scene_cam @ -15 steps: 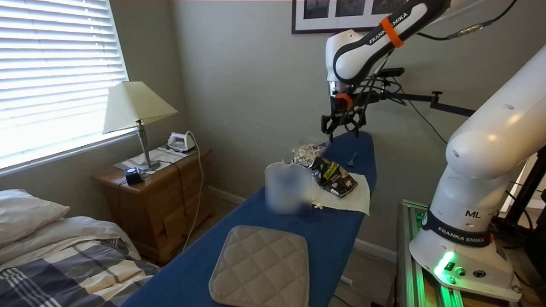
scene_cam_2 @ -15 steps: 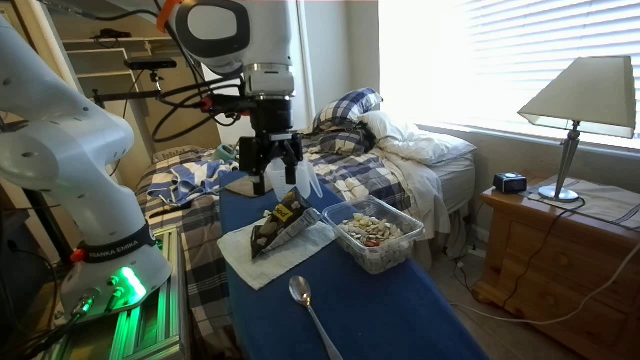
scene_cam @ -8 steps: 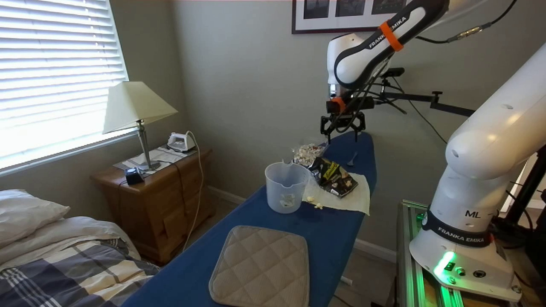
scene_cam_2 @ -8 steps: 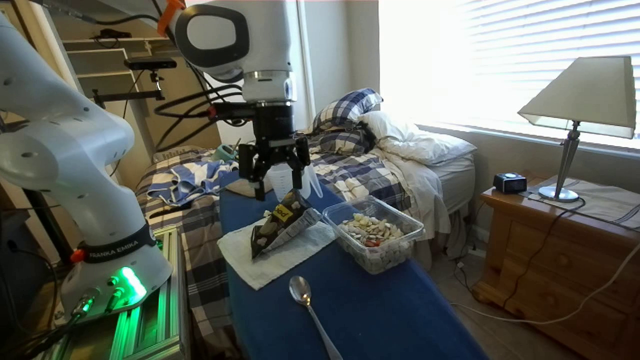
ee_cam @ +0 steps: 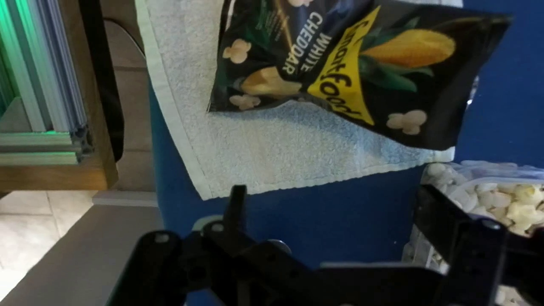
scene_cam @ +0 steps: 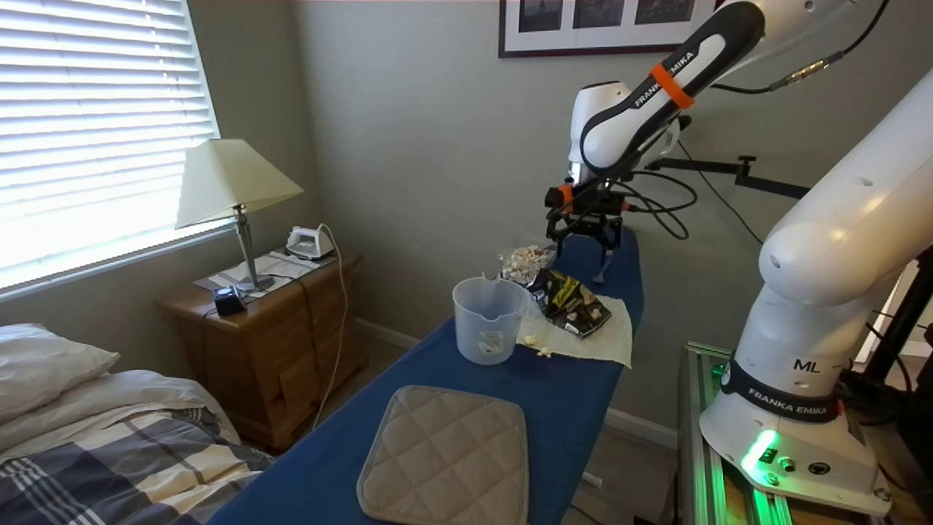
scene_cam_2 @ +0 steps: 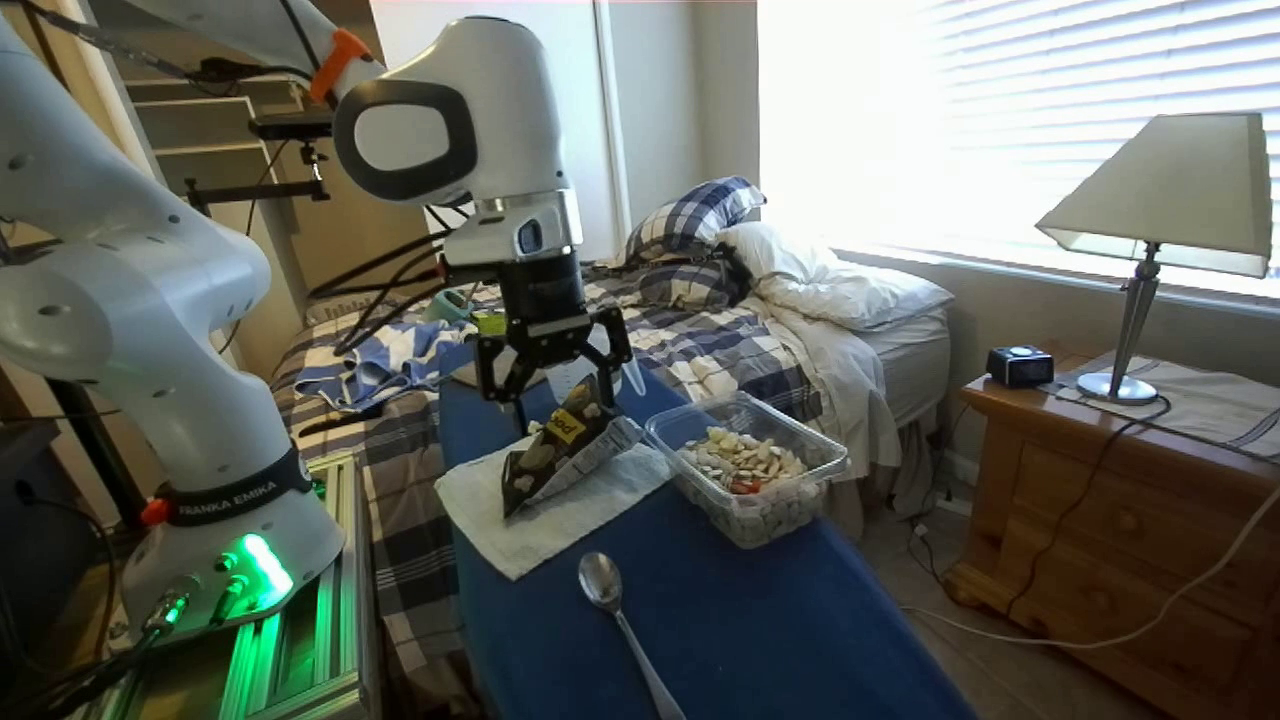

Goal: Pour the contents from the black packet into the clear container.

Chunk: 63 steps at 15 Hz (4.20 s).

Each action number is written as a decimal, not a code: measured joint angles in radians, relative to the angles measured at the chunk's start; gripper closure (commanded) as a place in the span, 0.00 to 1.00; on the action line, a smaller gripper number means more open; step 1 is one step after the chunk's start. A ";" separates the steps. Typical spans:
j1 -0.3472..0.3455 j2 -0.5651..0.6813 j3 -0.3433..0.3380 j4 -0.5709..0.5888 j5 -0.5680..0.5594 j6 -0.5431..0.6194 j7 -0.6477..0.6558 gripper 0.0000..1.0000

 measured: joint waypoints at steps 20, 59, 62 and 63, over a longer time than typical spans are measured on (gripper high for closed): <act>0.078 0.120 0.000 0.000 0.168 0.005 0.249 0.00; 0.190 0.051 0.015 0.337 0.175 -0.289 -0.394 0.99; 0.190 0.053 0.015 0.355 0.175 -0.304 -0.402 0.99; 0.190 0.053 0.015 0.355 0.175 -0.304 -0.403 1.00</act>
